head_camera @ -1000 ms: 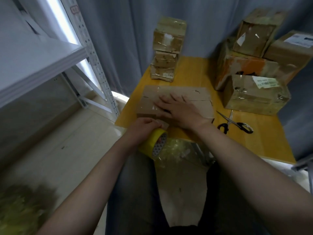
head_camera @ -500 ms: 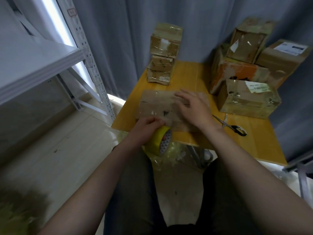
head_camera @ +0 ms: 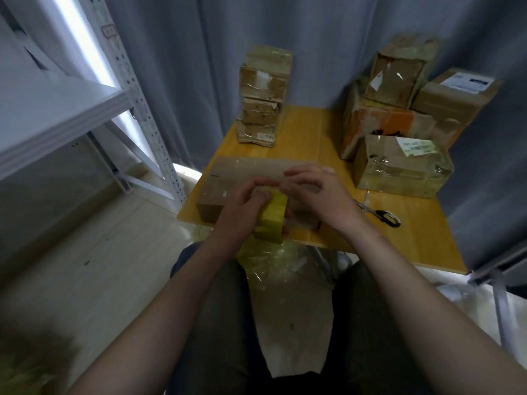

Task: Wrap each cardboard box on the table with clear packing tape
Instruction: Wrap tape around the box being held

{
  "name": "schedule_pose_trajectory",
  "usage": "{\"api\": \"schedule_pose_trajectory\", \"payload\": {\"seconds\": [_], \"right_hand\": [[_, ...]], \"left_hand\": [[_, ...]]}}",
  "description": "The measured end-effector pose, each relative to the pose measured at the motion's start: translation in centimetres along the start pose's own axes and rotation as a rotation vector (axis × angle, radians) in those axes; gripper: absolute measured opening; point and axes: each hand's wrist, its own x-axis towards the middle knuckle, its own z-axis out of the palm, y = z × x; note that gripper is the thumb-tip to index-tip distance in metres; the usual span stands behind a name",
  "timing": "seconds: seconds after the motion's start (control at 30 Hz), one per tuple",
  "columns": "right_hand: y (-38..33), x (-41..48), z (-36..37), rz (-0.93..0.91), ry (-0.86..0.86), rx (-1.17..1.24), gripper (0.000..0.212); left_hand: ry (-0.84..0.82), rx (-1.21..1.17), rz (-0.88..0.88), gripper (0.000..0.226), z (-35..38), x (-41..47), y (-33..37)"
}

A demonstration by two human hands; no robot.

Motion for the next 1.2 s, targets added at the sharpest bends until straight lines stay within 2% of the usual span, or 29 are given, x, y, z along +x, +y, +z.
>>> {"api": "schedule_pose_trajectory", "payload": {"seconds": [0.07,0.13,0.23,0.33,0.43,0.47,0.5,0.6,0.63,0.73,0.87,1.03,1.2], "right_hand": [[-0.6,-0.6,-0.2,-0.011,0.007,0.104,0.01],[-0.8,-0.9,-0.5,-0.025,0.033,0.221,0.014],[-0.6,-1.1,-1.1,-0.051,0.055,0.227,0.011],[0.0,-1.2,-1.7,-0.039,0.092,0.149,0.015],[0.6,-0.8,-2.5,-0.065,0.116,0.069,0.011],[0.7,-0.5,-2.8,-0.061,0.127,0.069,0.009],[0.8,-0.1,-3.2,-0.049,0.153,0.09,0.009],[0.7,1.9,-5.2,0.065,0.327,0.202,0.005],[0.8,2.9,-5.9,0.09,0.366,0.201,0.011],[0.6,5.8,-7.2,0.133,0.354,0.129,0.024],[1.3,10.2,-6.6,0.185,0.226,0.029,0.023],[4.0,13.2,-5.0,0.287,0.103,-0.057,0.021],[5.6,14.1,-4.0,0.347,0.073,-0.072,0.017]], "left_hand": [[0.019,0.106,0.094,0.024,0.5,0.3,0.0],[0.005,0.16,0.143,0.024,1.2,0.6,0.0],[-0.048,0.134,0.151,0.023,2.1,0.3,0.8],[-0.135,0.063,0.035,0.03,3.1,-0.4,1.4],[-0.255,-0.066,-0.17,0.064,3.8,-0.5,1.7],[-0.3,-0.075,-0.216,0.069,3.9,-0.3,1.7],[-0.346,-0.063,-0.253,0.065,3.8,-0.1,1.9],[-0.514,-0.086,-0.382,0.035,3.7,-0.4,1.8],[-0.541,-0.118,-0.435,0.03,3.7,-0.7,1.5],[-0.498,-0.159,-0.571,0.037,4.0,-1.2,0.0],[-0.407,-0.182,-0.7,0.044,4.4,-1.1,-1.0],[-0.276,-0.141,-0.709,0.036,5.1,0.3,-1.6],[-0.257,-0.142,-0.742,0.039,5.6,1.0,-2.3]]}}
